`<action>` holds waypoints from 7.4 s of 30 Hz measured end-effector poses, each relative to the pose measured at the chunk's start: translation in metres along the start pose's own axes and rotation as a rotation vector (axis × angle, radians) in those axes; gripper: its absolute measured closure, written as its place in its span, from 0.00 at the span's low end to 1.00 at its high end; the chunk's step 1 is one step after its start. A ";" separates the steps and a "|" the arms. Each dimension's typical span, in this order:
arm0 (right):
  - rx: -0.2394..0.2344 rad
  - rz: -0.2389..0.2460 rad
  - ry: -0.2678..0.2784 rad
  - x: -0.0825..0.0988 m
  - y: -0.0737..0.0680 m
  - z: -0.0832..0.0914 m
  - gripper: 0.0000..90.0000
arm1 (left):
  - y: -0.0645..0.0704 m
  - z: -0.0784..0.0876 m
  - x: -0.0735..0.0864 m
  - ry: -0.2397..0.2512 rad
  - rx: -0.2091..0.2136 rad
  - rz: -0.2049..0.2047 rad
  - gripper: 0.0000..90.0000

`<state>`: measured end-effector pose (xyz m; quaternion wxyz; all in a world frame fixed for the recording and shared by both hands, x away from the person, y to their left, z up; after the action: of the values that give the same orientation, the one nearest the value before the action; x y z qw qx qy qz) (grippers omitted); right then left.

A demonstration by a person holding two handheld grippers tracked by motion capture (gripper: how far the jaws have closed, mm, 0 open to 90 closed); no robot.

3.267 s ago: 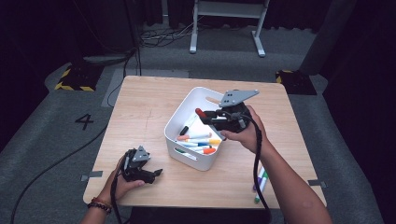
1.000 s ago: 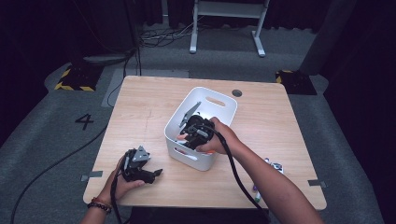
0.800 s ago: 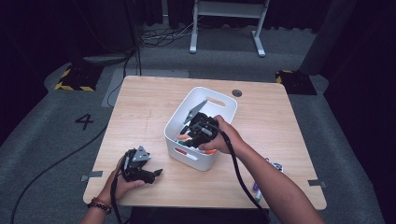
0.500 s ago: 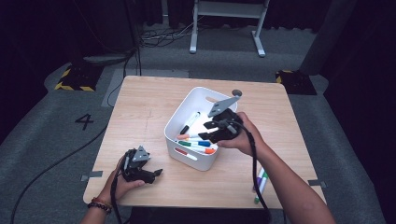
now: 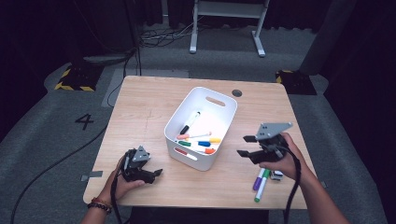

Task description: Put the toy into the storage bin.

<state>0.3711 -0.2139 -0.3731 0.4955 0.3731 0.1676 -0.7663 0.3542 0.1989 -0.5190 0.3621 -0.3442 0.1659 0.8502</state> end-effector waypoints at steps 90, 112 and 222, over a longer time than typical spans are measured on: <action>-0.164 0.176 -0.254 0.073 0.006 -0.099 0.54 | 0.000 0.000 0.000 -0.002 -0.007 -0.003 0.17; -0.197 0.112 -0.219 0.064 0.012 -0.114 0.83 | 0.000 0.000 0.000 -0.002 -0.005 -0.002 0.17; -0.197 0.041 -0.152 -0.132 -0.018 -0.136 0.83 | 0.000 0.000 -0.001 -0.002 -0.001 -0.009 0.18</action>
<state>0.4408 -0.0365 -0.3684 0.5568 0.2669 0.1964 -0.7617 0.3548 0.1989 -0.5186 0.3660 -0.3442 0.1633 0.8490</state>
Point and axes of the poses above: each handheld gripper's, and its own axes: z roughly backward along the jaws, x roughly out of its underside, y roughly to its right, the point moved 2 cm from there along -z, roughly forward along the jaws, and after that the axes turned 2 degrees about y, right-handed, at the moved point
